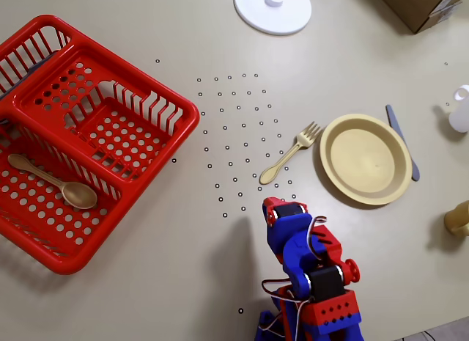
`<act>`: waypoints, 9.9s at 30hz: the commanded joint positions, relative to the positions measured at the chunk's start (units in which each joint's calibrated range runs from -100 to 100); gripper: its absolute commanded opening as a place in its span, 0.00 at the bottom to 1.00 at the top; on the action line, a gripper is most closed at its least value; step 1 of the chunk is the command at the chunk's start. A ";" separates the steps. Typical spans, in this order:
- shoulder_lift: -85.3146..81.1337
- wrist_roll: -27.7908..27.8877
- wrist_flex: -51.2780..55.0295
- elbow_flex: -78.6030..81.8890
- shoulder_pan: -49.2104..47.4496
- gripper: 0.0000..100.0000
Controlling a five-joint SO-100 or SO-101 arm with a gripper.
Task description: Push the fork on the left side of the plate
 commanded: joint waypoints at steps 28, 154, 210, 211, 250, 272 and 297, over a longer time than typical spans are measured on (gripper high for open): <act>-0.51 0.39 0.35 0.99 -0.53 0.00; 88.24 -9.52 -2.07 -63.01 12.25 0.00; 85.03 1.03 -9.55 -56.94 27.32 0.00; 85.03 1.42 -9.79 -56.58 27.68 0.00; 11.74 -6.69 -8.26 -17.86 0.83 0.00; -0.51 -1.51 -6.33 0.99 1.34 0.00; -0.51 -0.15 0.35 0.99 1.05 0.00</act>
